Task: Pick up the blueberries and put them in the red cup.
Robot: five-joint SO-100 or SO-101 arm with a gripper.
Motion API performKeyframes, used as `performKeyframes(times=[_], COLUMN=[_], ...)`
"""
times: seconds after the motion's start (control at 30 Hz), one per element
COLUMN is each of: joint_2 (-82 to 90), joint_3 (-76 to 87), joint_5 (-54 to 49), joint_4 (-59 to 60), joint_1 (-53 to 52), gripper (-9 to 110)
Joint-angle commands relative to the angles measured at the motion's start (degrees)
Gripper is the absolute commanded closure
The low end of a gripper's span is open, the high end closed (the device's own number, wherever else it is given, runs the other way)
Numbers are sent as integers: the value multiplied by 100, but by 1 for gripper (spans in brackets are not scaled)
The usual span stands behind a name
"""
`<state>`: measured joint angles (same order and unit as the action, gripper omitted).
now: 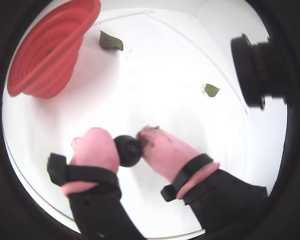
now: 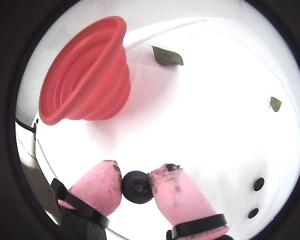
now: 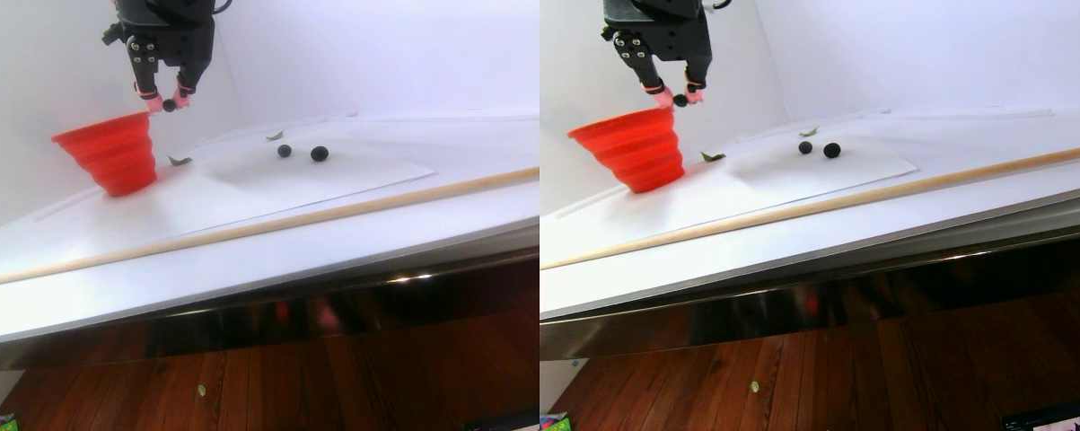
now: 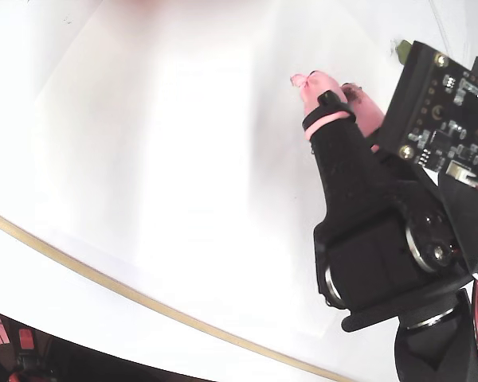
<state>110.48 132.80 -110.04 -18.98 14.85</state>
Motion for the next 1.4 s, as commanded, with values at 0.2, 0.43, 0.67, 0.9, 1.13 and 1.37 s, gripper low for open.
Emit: performKeyframes(times=[0.2, 0.43, 0.67, 0.9, 1.13, 1.37], joint_2=[527, 369, 193, 0, -290, -703], joint_3=[-633, -773, -1002, -1116, -1248, -1406], joint_5=[105, 97, 123, 193, 220, 193], joint_4=[-220, -299, -352, -431, -571, -817], joint_1=[598, 782, 1002, 1195, 1354, 1441], gripper=[91, 91, 91, 91, 91, 91])
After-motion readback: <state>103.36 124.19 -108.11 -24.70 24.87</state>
